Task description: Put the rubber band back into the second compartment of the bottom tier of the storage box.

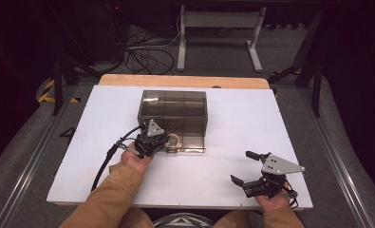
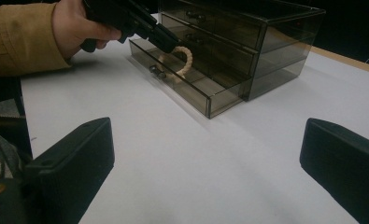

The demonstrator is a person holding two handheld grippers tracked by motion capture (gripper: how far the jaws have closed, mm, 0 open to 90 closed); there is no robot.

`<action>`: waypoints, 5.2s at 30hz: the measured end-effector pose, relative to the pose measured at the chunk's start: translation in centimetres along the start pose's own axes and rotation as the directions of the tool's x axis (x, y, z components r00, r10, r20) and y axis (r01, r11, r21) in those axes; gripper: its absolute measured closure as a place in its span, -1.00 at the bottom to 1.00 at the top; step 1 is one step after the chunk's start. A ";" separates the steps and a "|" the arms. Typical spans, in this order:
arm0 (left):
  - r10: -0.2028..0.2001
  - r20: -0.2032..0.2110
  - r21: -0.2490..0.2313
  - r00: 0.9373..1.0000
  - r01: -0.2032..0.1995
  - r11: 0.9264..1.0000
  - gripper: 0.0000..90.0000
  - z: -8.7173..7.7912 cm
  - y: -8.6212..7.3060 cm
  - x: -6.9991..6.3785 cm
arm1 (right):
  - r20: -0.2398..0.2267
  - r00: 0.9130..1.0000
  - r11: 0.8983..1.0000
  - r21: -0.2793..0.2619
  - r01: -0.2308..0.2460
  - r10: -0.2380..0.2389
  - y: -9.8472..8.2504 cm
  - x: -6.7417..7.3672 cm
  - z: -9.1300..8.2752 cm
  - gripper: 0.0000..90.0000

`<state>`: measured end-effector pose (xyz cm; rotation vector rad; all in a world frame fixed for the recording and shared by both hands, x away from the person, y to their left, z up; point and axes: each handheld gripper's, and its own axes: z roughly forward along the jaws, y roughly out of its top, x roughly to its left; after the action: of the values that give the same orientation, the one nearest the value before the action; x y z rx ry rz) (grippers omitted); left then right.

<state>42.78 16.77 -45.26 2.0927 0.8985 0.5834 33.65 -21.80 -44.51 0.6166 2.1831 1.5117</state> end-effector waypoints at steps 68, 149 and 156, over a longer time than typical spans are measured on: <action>0.065 0.210 -0.292 0.976 -0.001 0.957 -0.93 -7.0 1.7 0.0 | -0.011 1.000 1.000 -0.002 -0.002 0.002 0.0 -0.1 0.1 -0.92; -0.013 0.077 -0.288 0.997 0.035 0.957 -0.99 -13.5 -11.5 4.4 | -0.012 1.000 1.000 0.003 -0.006 0.006 0.0 -0.2 0.5 -0.93; -0.043 0.095 -0.287 0.995 0.069 0.956 -0.99 -13.7 -11.3 4.4 | -0.015 1.000 1.000 0.005 -0.006 0.006 0.0 -0.2 0.5 -0.93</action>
<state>32.22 31.69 -45.61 1.8089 0.7694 0.5532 34.09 -21.52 -44.65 0.6157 2.1986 1.5200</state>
